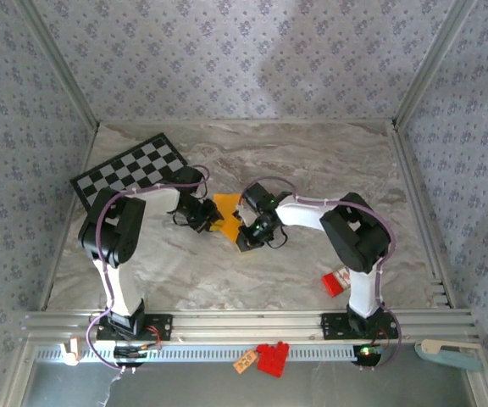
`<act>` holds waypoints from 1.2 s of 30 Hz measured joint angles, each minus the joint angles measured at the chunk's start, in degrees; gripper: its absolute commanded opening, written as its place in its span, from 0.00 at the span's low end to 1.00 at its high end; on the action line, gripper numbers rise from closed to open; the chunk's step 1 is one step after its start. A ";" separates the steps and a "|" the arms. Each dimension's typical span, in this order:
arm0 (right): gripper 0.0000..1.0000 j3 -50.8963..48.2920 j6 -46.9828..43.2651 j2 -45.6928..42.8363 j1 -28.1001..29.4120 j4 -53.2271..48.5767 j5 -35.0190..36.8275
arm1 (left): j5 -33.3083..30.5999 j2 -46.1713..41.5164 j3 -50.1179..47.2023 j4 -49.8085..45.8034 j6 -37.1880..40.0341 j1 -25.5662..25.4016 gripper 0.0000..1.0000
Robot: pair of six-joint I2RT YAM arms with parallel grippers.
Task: Fold a paper plane with a square sheet of paper (pick it up from the middle)
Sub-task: Third fold the triangle at the center of the table.
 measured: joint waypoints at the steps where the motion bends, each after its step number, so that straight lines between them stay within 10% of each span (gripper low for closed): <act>1: 0.10 -0.28 0.00 -0.66 0.00 -0.04 0.17 | 0.09 0.02 0.04 -0.04 0.00 0.00 0.15; 36: 0.08 7.26 0.44 4.22 0.15 -0.85 6.84 | 0.55 -6.38 -2.12 5.90 4.83 -1.22 0.16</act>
